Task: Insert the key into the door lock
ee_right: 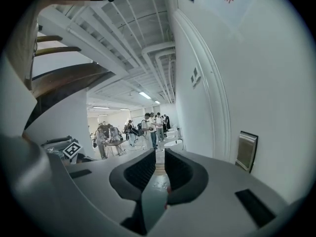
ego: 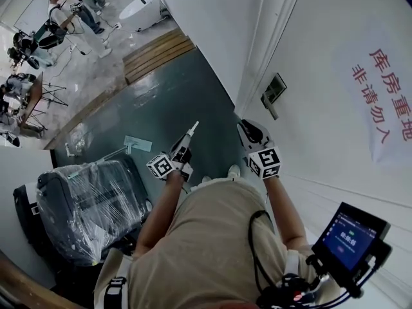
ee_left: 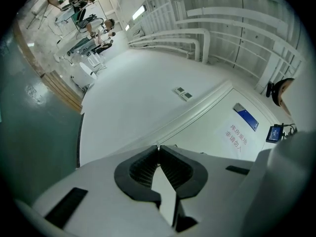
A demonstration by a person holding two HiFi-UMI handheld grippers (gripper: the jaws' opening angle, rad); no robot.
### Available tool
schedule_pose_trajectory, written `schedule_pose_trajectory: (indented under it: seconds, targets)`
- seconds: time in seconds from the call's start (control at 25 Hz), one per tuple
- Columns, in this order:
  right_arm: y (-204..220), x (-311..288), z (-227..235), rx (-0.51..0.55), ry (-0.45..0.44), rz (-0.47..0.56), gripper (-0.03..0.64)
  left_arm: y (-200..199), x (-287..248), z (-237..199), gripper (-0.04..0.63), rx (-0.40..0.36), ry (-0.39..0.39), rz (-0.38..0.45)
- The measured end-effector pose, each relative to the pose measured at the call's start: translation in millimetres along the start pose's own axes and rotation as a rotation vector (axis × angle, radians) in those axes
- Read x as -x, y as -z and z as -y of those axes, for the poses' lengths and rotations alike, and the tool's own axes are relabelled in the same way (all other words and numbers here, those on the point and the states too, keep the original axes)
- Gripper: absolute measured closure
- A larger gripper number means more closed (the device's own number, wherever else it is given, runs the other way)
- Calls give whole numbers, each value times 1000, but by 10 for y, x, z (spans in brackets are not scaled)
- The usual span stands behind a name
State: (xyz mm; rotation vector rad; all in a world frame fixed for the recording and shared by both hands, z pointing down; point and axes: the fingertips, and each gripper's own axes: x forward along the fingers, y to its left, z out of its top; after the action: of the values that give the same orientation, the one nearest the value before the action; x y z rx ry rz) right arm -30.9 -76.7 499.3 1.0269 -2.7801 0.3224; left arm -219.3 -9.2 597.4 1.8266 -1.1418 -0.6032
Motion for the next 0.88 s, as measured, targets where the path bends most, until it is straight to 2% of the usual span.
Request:
schedule_pose_trajectory:
  seconds: [0.32,0.88]
  targets:
    - [13,58,435,-7,9,6,555,117,-438,58,561,-38,-2,-11]
    - [63,208,901,-4,50,6,555,321,-984,41,561,-4,15,-74]
